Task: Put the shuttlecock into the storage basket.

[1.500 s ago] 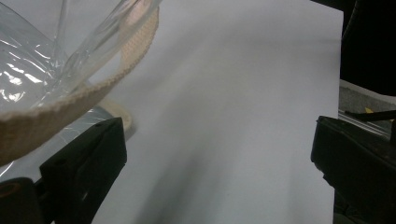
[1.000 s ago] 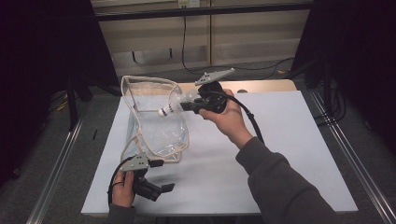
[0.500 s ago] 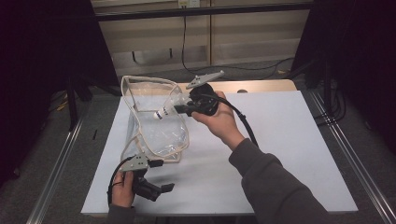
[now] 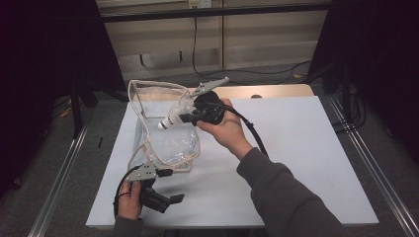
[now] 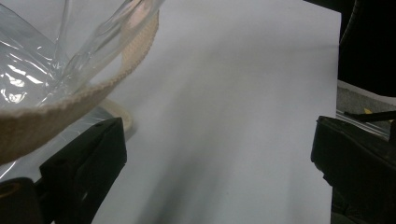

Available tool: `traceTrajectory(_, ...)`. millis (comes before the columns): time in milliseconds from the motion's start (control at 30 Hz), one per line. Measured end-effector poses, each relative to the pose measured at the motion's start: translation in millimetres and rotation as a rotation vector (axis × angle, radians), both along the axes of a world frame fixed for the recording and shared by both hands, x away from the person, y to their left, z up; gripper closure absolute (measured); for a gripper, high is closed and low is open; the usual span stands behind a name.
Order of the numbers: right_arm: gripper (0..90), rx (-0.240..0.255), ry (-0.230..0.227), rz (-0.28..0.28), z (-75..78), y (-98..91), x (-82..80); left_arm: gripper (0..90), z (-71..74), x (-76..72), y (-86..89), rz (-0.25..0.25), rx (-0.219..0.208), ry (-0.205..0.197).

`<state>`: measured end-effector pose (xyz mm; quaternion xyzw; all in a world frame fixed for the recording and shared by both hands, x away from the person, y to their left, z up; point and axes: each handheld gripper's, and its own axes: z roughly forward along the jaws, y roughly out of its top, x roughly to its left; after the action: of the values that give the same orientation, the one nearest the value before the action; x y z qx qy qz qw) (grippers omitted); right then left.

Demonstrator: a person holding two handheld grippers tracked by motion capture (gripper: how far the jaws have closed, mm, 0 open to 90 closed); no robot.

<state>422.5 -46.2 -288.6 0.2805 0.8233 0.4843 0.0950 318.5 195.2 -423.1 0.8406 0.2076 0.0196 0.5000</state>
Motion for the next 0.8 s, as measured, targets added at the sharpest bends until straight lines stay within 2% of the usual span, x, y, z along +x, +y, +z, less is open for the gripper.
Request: traceTrajectory(800,87.8,0.003,0.008,0.024,0.5,7.6,-4.8,3.5,0.3,0.2,-0.1,-0.002,0.002,0.0)
